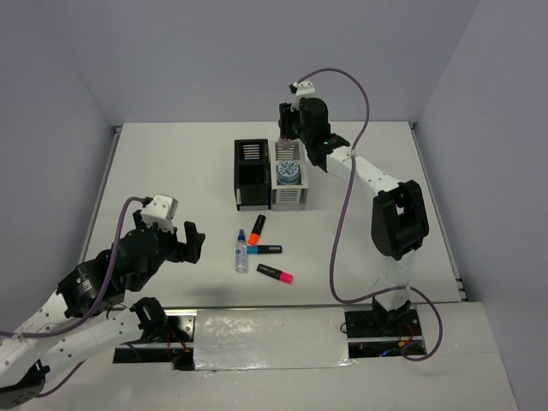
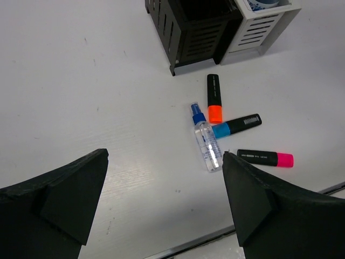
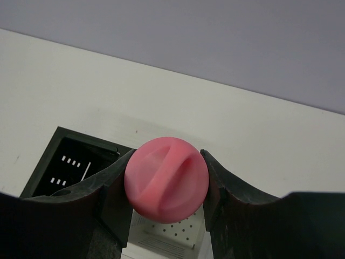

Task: Sort the stationery into containers
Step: Place the stationery in the storage box.

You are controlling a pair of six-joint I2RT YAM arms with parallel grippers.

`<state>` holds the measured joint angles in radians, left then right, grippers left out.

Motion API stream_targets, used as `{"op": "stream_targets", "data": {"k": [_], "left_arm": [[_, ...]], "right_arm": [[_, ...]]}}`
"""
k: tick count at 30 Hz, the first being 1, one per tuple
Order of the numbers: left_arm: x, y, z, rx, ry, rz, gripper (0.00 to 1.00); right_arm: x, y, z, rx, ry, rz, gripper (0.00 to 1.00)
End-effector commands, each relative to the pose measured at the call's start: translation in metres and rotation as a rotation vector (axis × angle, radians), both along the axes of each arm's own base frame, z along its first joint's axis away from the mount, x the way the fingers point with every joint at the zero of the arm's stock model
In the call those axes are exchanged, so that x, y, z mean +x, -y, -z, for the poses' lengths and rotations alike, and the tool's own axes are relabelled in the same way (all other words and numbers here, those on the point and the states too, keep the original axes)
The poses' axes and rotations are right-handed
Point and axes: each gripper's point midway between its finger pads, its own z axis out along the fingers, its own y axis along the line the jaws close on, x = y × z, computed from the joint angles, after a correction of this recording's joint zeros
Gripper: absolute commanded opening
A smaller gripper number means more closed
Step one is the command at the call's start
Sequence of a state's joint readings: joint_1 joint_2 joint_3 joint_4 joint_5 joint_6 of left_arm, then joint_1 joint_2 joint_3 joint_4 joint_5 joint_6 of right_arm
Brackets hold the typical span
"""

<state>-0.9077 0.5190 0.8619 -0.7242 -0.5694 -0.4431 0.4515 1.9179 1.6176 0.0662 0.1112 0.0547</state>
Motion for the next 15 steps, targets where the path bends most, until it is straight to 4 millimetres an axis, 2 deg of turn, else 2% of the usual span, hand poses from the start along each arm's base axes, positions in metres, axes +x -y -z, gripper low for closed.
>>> {"op": "stream_targets", "data": {"k": [1, 7, 12, 14, 15], "left_arm": [[0.008, -0.006, -0.019, -0.037, 0.065, -0.036, 0.99], [0.006, -0.009, -0.021, -0.055, 0.08, -0.038, 0.99], [0.006, -0.008, -0.021, -0.054, 0.078, -0.034, 0.99], [0.005, -0.008, -0.022, -0.059, 0.083, -0.03, 0.99], [0.005, -0.008, -0.021, -0.058, 0.082, -0.03, 0.99]], "right_arm": [[0.005, -0.002, -0.027, 0.049, 0.111, -0.004, 0.0], [-0.009, -0.006, -0.024, 0.092, 0.101, -0.036, 0.0], [-0.013, -0.004, -0.009, 0.077, 0.082, -0.036, 0.01], [-0.013, -0.003, -0.007, 0.07, 0.077, -0.032, 0.09], [-0.014, -0.003, -0.007, 0.069, 0.072, -0.035, 0.29]]}}
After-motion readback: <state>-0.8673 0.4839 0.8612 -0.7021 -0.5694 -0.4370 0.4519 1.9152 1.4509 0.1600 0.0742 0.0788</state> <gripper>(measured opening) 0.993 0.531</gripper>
